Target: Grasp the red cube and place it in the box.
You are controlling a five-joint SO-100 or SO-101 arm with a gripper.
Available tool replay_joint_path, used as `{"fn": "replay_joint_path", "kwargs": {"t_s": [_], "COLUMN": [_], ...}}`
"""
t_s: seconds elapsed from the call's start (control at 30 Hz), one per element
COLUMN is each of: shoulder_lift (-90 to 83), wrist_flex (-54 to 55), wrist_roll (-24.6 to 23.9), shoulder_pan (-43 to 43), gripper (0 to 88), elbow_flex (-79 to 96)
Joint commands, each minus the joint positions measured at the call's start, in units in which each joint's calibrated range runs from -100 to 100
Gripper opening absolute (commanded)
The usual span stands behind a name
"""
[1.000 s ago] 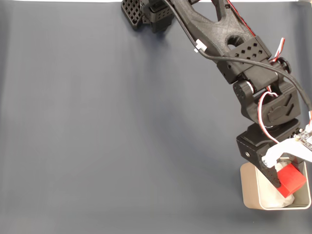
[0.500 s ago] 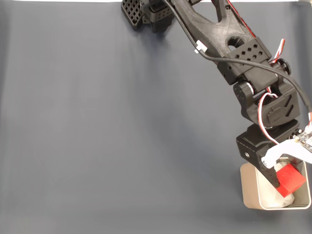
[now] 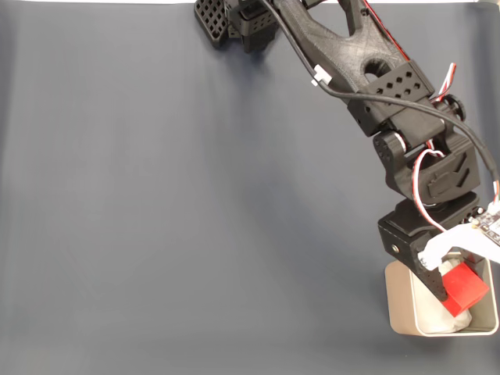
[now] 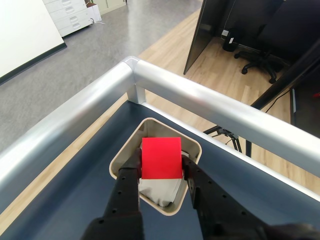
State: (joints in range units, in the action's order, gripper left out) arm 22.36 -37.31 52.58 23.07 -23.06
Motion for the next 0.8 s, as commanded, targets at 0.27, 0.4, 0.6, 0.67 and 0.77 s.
{"fn": "replay_joint_path", "kwargs": {"t_s": [0.27,0.4,0.6,0.67,0.77], "shoulder_lift": [-1.39,-1.82,-2.17,-2.26,-2.26], "wrist_flex": [1.00,0.92,1.33,1.41,1.49], "wrist_roll": [-1.32,-0.88,-0.68,-0.54,-0.49], "shoulder_pan": [0.22,0.22,0.15,0.15,0.15], "gripper": [36.7,40.6,42.6,42.8,43.1], "elbow_flex": [-2.58,-1.58,-1.03,-1.03,-1.03]}}
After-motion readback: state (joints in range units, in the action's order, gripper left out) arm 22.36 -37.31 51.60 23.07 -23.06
